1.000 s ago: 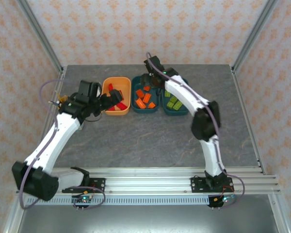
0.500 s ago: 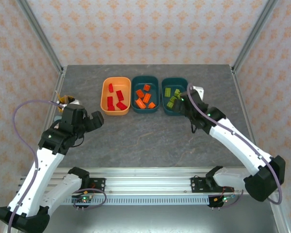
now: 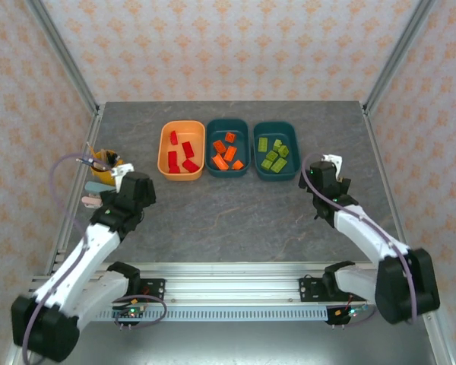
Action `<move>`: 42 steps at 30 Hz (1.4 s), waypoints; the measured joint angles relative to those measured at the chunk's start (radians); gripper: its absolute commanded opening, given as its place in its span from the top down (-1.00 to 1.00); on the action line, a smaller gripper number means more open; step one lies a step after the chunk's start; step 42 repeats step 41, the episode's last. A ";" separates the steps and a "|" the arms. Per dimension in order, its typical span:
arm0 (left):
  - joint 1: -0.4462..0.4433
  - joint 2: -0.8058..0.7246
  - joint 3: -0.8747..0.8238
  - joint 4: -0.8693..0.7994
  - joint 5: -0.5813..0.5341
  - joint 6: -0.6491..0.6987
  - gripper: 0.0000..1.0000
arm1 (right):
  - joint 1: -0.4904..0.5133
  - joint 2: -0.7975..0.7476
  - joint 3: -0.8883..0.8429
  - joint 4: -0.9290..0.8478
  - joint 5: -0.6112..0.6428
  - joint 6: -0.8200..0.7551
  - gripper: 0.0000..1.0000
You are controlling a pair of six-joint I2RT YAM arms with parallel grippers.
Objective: Sort the legos into containers by color
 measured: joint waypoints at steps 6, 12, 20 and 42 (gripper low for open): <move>0.106 0.276 -0.121 0.428 0.035 0.100 -1.00 | -0.098 0.263 -0.006 0.268 -0.084 -0.072 -1.00; 0.165 0.486 -0.122 0.744 0.118 0.180 -1.00 | -0.198 0.330 -0.014 0.426 -0.219 -0.113 -0.99; 0.180 0.547 -0.231 1.099 0.180 0.219 -1.00 | -0.247 0.331 -0.227 0.749 -0.310 -0.107 -0.99; 0.179 0.566 -0.236 1.175 0.184 0.233 -1.00 | -0.216 0.339 -0.176 0.777 -0.261 -0.101 -0.99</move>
